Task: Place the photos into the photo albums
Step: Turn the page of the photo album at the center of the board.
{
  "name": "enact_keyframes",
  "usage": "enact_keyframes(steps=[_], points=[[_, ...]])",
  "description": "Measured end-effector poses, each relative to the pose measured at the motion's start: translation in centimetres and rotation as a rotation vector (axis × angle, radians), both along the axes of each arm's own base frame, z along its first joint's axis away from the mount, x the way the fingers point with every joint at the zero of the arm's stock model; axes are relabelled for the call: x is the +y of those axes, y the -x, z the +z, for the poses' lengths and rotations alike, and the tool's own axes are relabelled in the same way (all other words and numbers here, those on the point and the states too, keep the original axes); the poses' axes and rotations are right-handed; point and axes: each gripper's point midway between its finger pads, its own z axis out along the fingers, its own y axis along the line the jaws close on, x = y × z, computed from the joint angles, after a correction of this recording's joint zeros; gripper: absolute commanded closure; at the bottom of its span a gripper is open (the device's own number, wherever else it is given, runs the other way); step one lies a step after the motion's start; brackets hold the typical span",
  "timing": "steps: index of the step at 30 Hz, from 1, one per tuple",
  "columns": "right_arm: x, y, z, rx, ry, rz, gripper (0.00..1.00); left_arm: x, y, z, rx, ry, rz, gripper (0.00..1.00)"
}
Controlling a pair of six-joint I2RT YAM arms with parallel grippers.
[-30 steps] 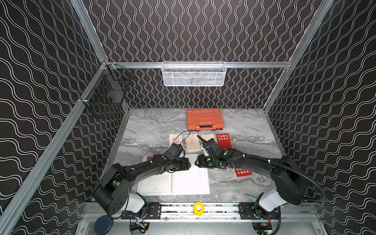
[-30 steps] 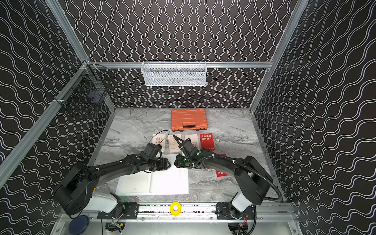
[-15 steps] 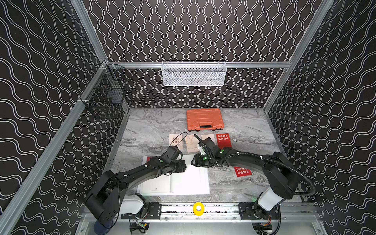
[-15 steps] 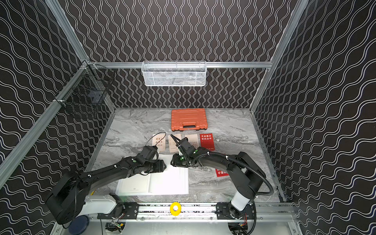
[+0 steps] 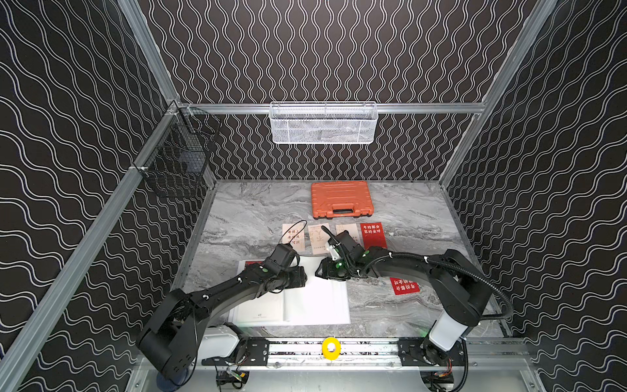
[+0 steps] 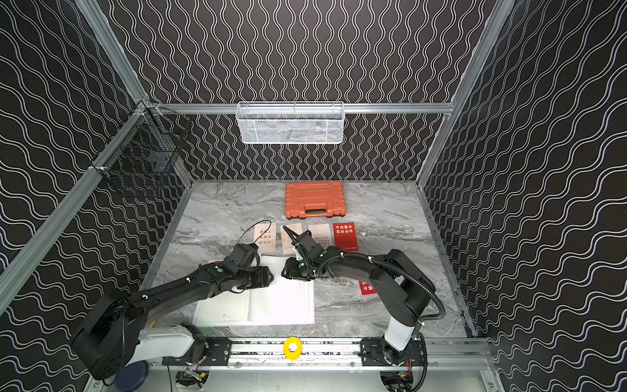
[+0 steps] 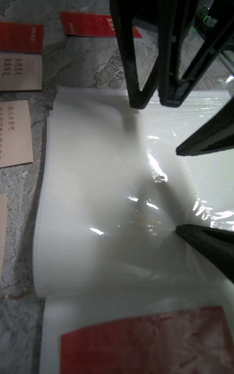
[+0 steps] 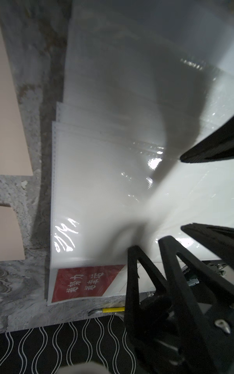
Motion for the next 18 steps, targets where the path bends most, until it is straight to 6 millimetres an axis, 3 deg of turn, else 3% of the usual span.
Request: enact_keyframes(steps=[18], points=[[-0.1, 0.0, -1.6, 0.019, 0.018, -0.005, 0.5, 0.2, 0.1, 0.0, -0.003, 0.001, 0.003, 0.4]])
